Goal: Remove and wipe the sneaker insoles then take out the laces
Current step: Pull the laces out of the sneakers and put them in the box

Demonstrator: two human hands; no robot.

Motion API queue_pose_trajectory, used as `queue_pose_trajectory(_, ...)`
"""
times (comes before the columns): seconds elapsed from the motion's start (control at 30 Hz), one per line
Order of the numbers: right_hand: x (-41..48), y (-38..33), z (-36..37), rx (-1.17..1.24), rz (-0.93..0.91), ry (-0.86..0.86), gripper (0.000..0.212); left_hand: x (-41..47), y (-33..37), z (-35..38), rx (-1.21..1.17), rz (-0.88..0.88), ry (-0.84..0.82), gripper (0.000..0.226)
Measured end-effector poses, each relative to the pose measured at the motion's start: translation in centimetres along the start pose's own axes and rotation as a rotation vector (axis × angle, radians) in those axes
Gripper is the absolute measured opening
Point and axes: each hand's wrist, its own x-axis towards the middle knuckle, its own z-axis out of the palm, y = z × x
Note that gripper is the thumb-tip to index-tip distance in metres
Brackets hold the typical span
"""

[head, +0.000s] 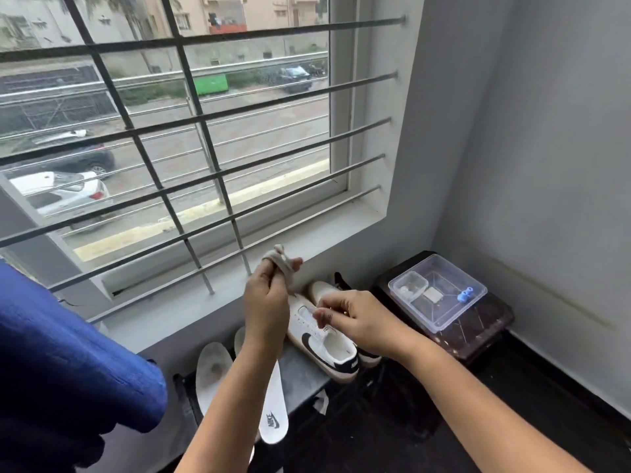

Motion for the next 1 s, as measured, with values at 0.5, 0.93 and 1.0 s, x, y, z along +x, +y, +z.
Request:
queue_pose_trajectory(0.5, 2.7, 1.3, -3.8, 0.168, 0.086, 0.289, 0.02, -2.3, 2.7, 0.2, -0.708, -0.249, -0.492, 0.029)
queue_pose_trajectory(0.93, -0.1, -3.5, -3.7, -0.569, -0.335, 0.005, 0.009, -3.4, -0.4, 0.5, 0.028, -0.201, -0.5, 0.025)
queue_pose_trajectory(1.0, 0.2, -3.2, -4.7, -0.437, -0.261, -0.045, 0.008, -3.7, -0.5, 0.3, -0.085, -0.299, -0.647, 0.013)
